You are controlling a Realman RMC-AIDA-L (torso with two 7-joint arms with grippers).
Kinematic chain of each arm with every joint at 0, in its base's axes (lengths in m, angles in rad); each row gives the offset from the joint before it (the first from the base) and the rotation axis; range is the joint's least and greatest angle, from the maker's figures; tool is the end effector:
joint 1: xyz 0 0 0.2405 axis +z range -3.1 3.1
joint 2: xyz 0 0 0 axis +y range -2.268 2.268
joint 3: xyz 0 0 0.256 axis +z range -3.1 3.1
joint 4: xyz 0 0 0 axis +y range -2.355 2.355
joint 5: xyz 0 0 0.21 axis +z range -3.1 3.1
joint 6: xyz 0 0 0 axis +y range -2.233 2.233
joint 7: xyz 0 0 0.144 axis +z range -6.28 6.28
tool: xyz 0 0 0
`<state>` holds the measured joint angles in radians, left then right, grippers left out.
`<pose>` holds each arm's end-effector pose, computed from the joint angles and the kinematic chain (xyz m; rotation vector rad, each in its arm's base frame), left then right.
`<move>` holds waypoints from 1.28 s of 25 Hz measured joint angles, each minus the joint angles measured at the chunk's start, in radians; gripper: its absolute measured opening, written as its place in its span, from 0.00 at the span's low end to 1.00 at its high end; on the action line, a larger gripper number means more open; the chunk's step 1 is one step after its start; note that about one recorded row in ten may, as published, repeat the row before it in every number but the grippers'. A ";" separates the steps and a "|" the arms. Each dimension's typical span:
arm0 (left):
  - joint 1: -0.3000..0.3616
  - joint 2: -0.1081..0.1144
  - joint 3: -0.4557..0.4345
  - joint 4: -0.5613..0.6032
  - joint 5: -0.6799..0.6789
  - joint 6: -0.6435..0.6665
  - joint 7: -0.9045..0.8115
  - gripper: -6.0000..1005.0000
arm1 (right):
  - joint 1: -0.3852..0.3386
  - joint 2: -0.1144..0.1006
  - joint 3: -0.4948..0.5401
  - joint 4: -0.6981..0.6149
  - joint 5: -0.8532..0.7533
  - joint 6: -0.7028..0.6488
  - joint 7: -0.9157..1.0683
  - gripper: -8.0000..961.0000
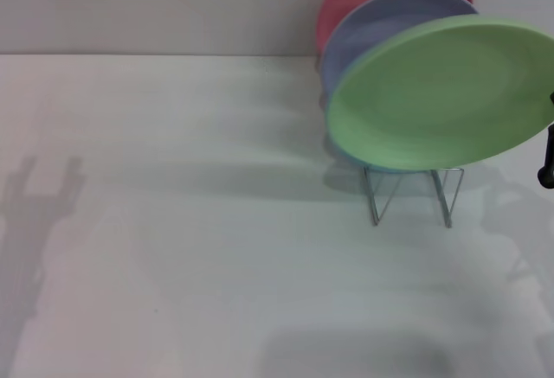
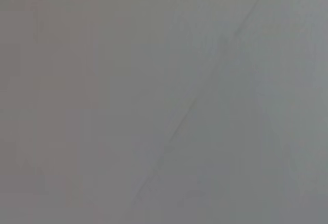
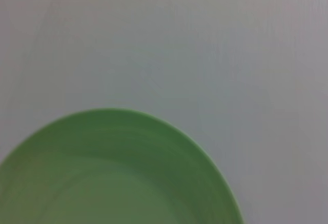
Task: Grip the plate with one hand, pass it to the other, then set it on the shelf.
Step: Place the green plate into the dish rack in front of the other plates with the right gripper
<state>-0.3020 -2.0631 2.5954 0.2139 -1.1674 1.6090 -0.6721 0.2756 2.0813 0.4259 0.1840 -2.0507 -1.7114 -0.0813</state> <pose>-0.3176 0.2710 0.0170 -1.3324 -0.7406 -1.3859 0.3010 0.2475 -0.0033 -1.5416 0.0830 0.8614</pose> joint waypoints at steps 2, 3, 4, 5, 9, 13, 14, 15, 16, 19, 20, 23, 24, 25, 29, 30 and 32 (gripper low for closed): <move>-0.001 0.000 0.000 0.001 0.000 0.000 0.000 0.81 | 0.002 -0.001 0.007 -0.006 0.000 0.000 0.000 0.03; -0.002 0.000 0.000 0.001 0.000 0.000 0.000 0.81 | 0.002 -0.001 0.007 -0.006 0.000 0.000 0.000 0.03; -0.002 0.000 0.000 0.001 0.000 0.000 0.000 0.81 | 0.003 -0.001 0.010 -0.007 0.000 -0.001 0.000 0.03; -0.002 0.000 0.000 0.002 0.000 0.000 0.000 0.81 | 0.006 -0.002 0.013 -0.008 0.000 -0.006 0.009 0.03; -0.003 0.000 0.000 0.004 0.000 0.002 0.000 0.81 | 0.010 -0.003 0.013 -0.009 0.000 -0.014 0.012 0.03; -0.005 0.000 0.000 0.005 0.000 0.005 0.000 0.81 | 0.011 -0.003 0.013 -0.014 0.000 -0.009 0.012 0.03; -0.005 0.000 0.000 0.005 0.000 0.006 -0.003 0.81 | 0.011 -0.003 0.013 -0.017 0.000 -0.007 0.012 0.03; -0.005 0.000 0.000 0.005 0.000 0.007 -0.008 0.81 | 0.010 -0.003 0.013 -0.023 0.000 -0.004 0.012 0.03; -0.005 0.000 0.000 0.005 0.000 0.007 -0.008 0.81 | 0.010 -0.003 0.013 -0.023 0.000 -0.004 0.012 0.03; -0.005 0.001 0.000 0.005 0.000 0.008 -0.012 0.81 | 0.006 -0.003 0.013 -0.035 0.000 0.003 0.010 0.02; -0.005 0.001 0.000 0.005 0.000 0.008 -0.012 0.81 | 0.004 -0.003 0.013 -0.044 0.000 0.010 0.010 0.03; -0.007 0.001 0.000 0.004 0.001 0.009 -0.020 0.81 | 0.000 -0.002 0.013 -0.055 0.000 0.021 0.006 0.04; -0.007 0.001 0.000 0.004 0.001 0.009 -0.020 0.81 | 0.000 -0.002 0.013 -0.055 0.000 0.021 0.006 0.04; -0.009 0.001 0.000 0.003 0.002 0.009 -0.025 0.81 | -0.002 0.000 0.014 -0.067 0.000 0.028 0.003 0.05; -0.010 0.002 0.000 0.002 0.009 0.011 -0.026 0.81 | -0.001 0.001 0.016 -0.075 0.000 0.049 0.003 0.06; -0.011 0.002 0.000 0.002 0.011 0.012 -0.026 0.81 | 0.003 0.000 0.012 -0.077 -0.002 0.073 0.002 0.06; -0.011 0.002 0.000 0.002 0.011 0.012 -0.026 0.81 | 0.007 0.000 0.010 -0.080 -0.005 0.086 0.002 0.07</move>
<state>-0.3128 -2.0616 2.5954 0.2162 -1.1563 1.6213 -0.6981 0.2826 2.0814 0.4359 0.1038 -2.0555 -1.6252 -0.0792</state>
